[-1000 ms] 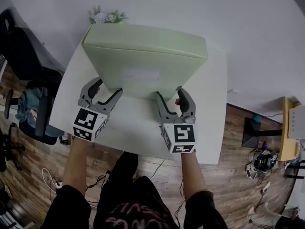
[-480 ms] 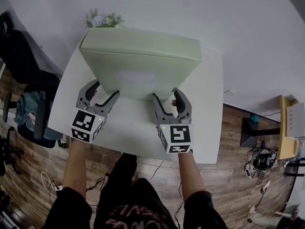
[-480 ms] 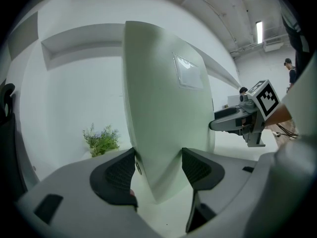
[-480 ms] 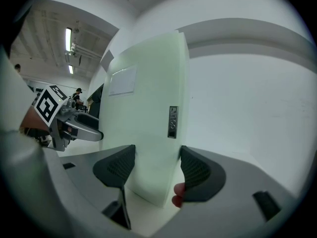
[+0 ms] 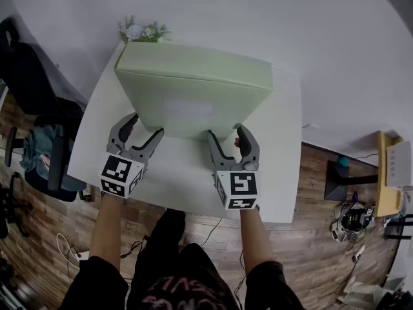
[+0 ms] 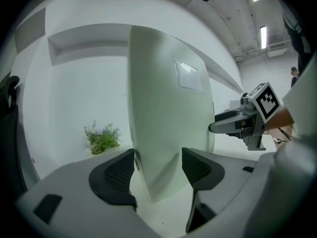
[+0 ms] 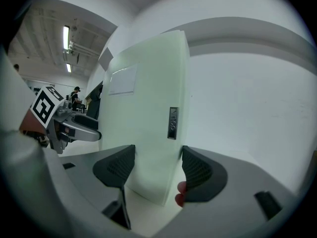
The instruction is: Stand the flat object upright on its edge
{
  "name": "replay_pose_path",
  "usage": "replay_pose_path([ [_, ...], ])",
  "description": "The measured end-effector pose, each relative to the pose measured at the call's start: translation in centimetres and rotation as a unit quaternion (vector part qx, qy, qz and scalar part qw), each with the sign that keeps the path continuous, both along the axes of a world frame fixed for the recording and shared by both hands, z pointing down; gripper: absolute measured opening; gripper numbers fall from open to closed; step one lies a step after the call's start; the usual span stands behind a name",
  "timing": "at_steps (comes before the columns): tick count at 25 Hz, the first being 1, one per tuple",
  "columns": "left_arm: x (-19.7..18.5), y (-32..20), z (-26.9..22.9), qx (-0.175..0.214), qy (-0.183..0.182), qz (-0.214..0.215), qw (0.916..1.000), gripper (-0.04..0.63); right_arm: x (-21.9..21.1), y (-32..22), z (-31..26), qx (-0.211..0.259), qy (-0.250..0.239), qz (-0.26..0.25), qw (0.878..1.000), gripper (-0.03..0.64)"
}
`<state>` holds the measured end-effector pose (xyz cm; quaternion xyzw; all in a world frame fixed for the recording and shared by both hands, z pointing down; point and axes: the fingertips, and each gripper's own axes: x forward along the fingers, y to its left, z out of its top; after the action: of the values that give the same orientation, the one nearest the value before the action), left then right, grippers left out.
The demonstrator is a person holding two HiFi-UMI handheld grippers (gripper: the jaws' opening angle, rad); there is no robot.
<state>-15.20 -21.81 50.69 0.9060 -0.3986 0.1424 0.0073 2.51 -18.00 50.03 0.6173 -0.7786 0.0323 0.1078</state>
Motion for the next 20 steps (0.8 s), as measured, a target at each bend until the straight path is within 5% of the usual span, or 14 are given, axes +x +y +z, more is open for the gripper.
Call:
replay_pose_path([
  [20,-2.0,3.5,-4.3,-0.002,0.015,-0.031,0.9994,0.304,1.0,4.6,-3.5,-0.003,-0.009,0.024,1.0,0.282],
])
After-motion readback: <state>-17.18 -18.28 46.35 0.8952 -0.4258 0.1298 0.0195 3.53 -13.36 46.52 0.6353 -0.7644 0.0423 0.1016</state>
